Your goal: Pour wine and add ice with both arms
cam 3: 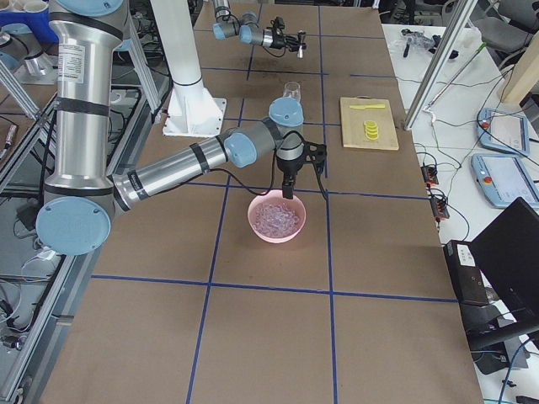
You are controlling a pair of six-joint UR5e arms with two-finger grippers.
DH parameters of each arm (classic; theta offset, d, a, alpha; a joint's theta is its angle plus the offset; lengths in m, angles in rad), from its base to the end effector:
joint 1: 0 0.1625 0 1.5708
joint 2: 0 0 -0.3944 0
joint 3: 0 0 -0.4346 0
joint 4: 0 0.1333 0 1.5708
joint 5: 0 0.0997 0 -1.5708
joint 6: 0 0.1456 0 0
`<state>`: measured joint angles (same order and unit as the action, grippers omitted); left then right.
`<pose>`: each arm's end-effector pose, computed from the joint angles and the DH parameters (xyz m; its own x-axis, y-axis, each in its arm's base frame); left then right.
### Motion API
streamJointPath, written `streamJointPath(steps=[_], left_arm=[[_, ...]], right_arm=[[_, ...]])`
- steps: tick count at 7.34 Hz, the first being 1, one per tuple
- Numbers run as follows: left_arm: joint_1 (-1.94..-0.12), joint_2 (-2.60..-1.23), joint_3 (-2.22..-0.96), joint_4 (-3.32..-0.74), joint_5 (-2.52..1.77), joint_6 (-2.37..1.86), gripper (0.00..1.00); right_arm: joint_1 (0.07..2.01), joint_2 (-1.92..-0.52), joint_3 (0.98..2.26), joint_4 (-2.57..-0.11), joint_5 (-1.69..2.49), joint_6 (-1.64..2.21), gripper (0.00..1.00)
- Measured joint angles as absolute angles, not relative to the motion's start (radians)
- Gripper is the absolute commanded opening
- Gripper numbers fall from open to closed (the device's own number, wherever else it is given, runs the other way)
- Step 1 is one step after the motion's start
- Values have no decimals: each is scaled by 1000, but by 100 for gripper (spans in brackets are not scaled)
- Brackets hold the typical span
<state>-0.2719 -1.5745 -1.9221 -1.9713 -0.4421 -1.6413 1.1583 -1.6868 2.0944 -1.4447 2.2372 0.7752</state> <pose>0.4338 -0.3960 0.3828 0.6493 -0.2123 -0.7303 0.7595 0.2313 0.6080 -0.1597 -0.4730 0.4298 0.6659 0.1211 0.7362 -0.1692 0.9855 -0.0091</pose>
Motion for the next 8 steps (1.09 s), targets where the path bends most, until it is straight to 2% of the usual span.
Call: streamJointPath(steps=[4,8], left_arm=[[-320,-1628,-1982,-1987,-450,-1439,0],[-328,-1773,-1984,-2057,-538,-1219,0]], right_arm=[[1105,-1765,2093,-1362,2185,780,100],[1083,-1810,2079,-1359,2184,780,100]])
